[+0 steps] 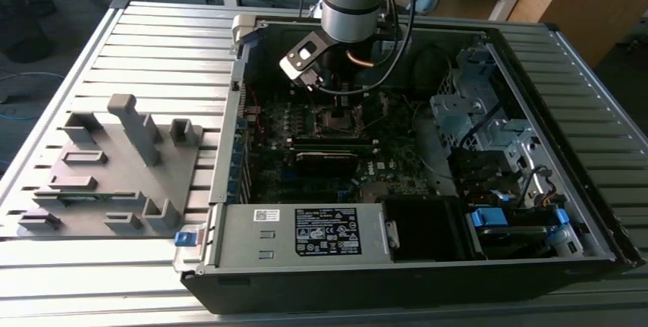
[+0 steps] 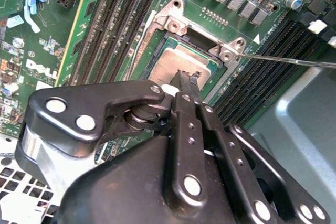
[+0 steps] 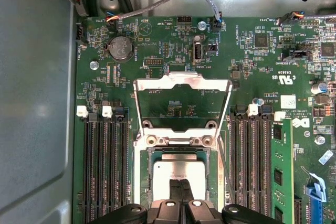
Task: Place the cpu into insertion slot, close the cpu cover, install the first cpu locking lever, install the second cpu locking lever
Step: 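Place the cpu into insertion slot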
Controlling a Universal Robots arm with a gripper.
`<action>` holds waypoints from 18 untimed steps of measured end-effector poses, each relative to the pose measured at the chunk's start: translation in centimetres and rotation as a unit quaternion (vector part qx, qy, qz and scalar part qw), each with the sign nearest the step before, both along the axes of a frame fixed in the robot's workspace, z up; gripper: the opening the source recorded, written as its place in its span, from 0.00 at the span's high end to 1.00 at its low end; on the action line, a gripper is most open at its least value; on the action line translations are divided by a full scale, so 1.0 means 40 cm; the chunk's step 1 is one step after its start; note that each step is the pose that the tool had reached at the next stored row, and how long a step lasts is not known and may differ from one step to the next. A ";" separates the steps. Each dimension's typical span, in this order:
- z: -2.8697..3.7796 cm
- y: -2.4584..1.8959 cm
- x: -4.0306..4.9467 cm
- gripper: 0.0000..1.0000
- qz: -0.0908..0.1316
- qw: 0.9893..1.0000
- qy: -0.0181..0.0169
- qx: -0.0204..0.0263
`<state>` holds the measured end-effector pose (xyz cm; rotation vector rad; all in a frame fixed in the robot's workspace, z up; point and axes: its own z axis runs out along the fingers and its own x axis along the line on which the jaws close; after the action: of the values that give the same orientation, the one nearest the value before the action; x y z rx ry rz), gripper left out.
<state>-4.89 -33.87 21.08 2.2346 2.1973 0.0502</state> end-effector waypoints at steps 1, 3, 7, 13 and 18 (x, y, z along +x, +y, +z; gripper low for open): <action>0.000 0.000 0.000 0.90 0.000 1.000 0.000 0.000; 0.000 0.000 0.000 0.90 0.000 1.000 0.000 0.000; 0.000 0.000 0.000 0.90 0.000 1.000 0.002 0.000; 0.000 0.000 0.000 0.90 0.000 1.000 0.005 0.000; -0.009 0.000 0.000 0.90 0.001 1.000 0.005 0.000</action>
<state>-4.89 -33.87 20.74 2.2379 2.2044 0.0405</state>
